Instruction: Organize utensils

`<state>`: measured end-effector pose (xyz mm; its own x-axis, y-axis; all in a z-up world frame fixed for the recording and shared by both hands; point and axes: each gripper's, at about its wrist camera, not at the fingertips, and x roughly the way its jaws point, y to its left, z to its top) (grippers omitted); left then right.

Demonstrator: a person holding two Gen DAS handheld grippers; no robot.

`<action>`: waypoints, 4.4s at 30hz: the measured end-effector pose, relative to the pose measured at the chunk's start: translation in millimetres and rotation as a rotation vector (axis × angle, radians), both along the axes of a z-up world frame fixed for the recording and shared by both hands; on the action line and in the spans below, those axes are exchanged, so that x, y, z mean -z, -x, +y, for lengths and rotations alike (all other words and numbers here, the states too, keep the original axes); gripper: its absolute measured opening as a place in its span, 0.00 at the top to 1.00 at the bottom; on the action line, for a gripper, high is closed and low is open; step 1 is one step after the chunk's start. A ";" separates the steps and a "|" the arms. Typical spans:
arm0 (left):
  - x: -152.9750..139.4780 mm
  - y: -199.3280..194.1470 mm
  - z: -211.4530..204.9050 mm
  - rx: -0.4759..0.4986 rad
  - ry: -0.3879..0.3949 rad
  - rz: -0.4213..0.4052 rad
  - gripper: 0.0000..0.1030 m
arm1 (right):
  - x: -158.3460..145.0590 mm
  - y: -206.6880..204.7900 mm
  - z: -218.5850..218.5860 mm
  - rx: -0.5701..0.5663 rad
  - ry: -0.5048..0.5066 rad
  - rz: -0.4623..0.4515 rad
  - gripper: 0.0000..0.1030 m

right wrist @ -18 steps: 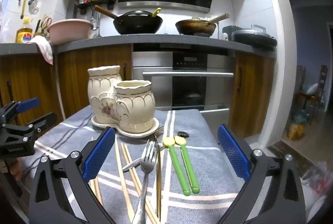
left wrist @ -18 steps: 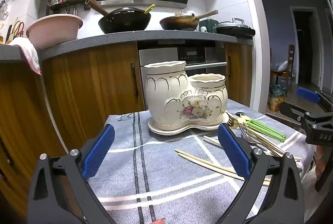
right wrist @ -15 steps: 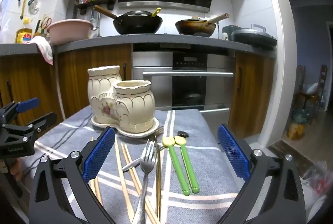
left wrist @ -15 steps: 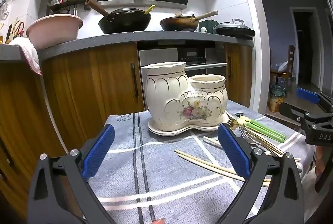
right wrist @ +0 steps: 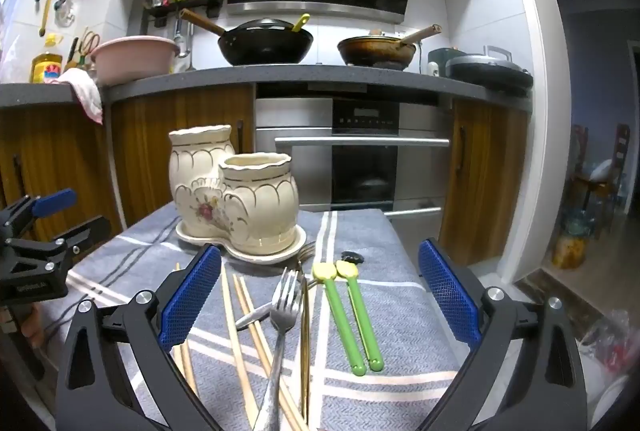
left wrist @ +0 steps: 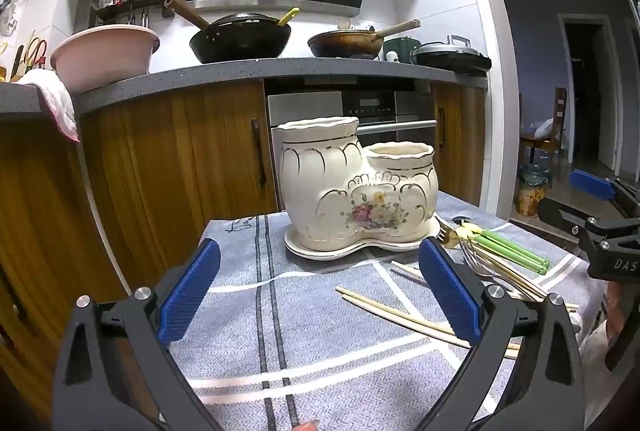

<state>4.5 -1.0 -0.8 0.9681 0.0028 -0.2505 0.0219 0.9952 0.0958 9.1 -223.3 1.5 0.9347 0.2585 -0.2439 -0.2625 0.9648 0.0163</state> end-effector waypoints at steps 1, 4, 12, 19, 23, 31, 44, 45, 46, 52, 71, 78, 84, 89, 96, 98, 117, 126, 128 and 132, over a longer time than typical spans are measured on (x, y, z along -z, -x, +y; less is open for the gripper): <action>0.4 -0.5 -0.4 0.000 -0.002 0.001 0.05 | 0.0 0.0 0.0 0.000 0.000 0.000 0.05; 1.2 -0.2 -1.0 0.001 -0.005 0.001 0.05 | 0.2 0.0 0.4 0.000 0.001 0.000 0.05; 0.7 1.2 -1.3 0.001 -0.003 -0.003 0.05 | 0.3 0.1 1.1 0.000 0.001 0.001 0.05; 0.9 2.0 -1.5 0.002 -0.001 -0.002 0.05 | 0.8 -0.2 2.1 -0.001 0.003 0.002 0.05; 0.6 1.9 -1.7 0.002 -0.002 -0.002 0.05 | 1.1 -0.4 2.5 -0.001 0.004 0.003 0.05; 0.5 1.7 -1.7 0.002 -0.002 -0.001 0.05 | 1.5 -0.4 2.6 -0.001 0.006 0.005 0.05; 0.1 2.0 -1.6 0.003 0.000 0.000 0.05 | 2.3 -1.3 3.0 -0.001 0.008 0.007 0.05; 0.2 2.0 -1.8 0.003 -0.001 0.000 0.05 | 2.2 -1.2 3.0 -0.001 0.007 0.007 0.05; 0.2 2.1 -2.0 0.003 -0.002 0.000 0.05 | 2.2 -0.9 3.0 -0.001 0.007 0.007 0.05; 0.2 2.1 -1.8 0.003 -0.002 0.000 0.05 | 2.5 -1.4 3.5 -0.001 0.009 0.008 0.05; 0.3 1.8 -3.1 0.005 -0.004 0.005 0.05 | 1.2 -2.5 4.8 -0.004 0.010 0.009 0.05; 1.5 -0.5 -1.6 0.011 -0.002 0.029 0.05 | 5.3 0.2 3.4 -0.001 -0.035 0.022 0.05; 0.2 -3.1 3.5 0.000 0.033 0.056 0.05 | 3.3 -14.9 -7.2 0.015 -0.098 0.058 0.05; 3.9 -15.4 0.4 -0.029 0.039 0.154 0.05 | 2.6 -16.3 -14.2 0.036 -0.098 0.076 0.05; 20.2 -35.6 -20.2 -0.089 0.039 0.374 0.05 | -0.2 -17.3 -25.9 0.057 -0.123 0.089 0.05; 26.1 -41.1 -28.7 -0.095 0.046 0.436 0.05 | -1.5 -16.5 -28.5 0.057 -0.130 0.086 0.05; 48.3 -57.6 -43.4 -0.247 0.029 0.612 0.10 | -15.1 -2.9 -46.8 0.021 -0.196 0.036 0.05; 40.0 -57.1 -45.3 -0.246 0.082 0.611 0.10 | -15.9 -1.6 -52.5 0.028 -0.205 0.034 0.05; 39.8 -59.4 -46.3 -0.239 0.083 0.610 0.10 | -15.7 -1.9 -52.2 0.025 -0.207 0.036 0.05; 41.6 -60.7 -51.6 -0.246 0.066 0.612 0.09 | -14.9 -1.1 -51.5 0.023 -0.196 0.033 0.05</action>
<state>65.2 -52.6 -42.4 0.6243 0.1712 -0.7622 -0.1754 0.9815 0.0767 10.2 -274.8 16.4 0.9333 0.2825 -0.2215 -0.2367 0.9481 0.2122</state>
